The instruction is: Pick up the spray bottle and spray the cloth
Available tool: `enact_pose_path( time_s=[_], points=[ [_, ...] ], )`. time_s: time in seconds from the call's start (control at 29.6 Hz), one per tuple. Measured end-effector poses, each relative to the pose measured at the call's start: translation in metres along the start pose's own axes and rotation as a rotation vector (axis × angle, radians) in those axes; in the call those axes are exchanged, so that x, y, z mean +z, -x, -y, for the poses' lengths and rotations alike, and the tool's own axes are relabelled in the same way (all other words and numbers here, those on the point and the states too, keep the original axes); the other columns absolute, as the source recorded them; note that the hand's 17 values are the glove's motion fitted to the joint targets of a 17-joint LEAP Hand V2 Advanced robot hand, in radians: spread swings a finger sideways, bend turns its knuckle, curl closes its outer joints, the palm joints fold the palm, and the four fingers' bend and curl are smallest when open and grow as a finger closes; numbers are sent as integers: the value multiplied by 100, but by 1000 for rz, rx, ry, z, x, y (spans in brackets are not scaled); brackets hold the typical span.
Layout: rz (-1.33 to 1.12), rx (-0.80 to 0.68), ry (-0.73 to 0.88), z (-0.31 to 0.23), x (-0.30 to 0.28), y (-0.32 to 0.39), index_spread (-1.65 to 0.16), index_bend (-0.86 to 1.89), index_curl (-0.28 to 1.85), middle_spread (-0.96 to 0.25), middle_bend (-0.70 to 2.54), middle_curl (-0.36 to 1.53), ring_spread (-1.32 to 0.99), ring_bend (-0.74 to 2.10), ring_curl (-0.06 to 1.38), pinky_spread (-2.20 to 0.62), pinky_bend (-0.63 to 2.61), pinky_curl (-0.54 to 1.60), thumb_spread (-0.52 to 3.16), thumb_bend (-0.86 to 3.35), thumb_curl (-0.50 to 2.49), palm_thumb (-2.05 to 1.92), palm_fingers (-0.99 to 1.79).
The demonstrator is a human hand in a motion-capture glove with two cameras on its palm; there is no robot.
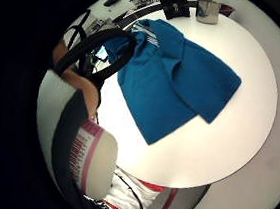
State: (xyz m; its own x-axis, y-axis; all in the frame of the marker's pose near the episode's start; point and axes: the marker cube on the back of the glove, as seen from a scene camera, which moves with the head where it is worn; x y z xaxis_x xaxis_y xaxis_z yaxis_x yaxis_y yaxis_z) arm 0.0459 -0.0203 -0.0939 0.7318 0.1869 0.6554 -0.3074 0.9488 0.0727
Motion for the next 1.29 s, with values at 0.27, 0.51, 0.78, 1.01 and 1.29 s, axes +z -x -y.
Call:
enact_pose_path(
  time_s=[0.27,0.51,0.78,1.01,1.29],
  points=[
    [26,154,157,-6,62,-67,-21,8,19,-11,39,52,-11,70,46,-14,55,42,77,-3,60,93,112],
    [8,29,63,4,-2,-1,-21,8,20,-11,38,53,-11,70,47,-14,56,43,75,-3,61,94,111],
    [-12,86,55,-9,15,-34,-21,8,20,-11,38,53,-11,70,47,-14,57,43,72,-3,62,94,112],
    [81,-51,-40,-3,16,-19,-20,8,20,-11,38,54,-10,71,47,-13,56,43,72,-3,63,94,112],
    [238,-190,-45,10,72,48,-20,13,22,-9,43,55,-10,70,47,-7,35,39,79,-2,62,93,100]
  ],
)
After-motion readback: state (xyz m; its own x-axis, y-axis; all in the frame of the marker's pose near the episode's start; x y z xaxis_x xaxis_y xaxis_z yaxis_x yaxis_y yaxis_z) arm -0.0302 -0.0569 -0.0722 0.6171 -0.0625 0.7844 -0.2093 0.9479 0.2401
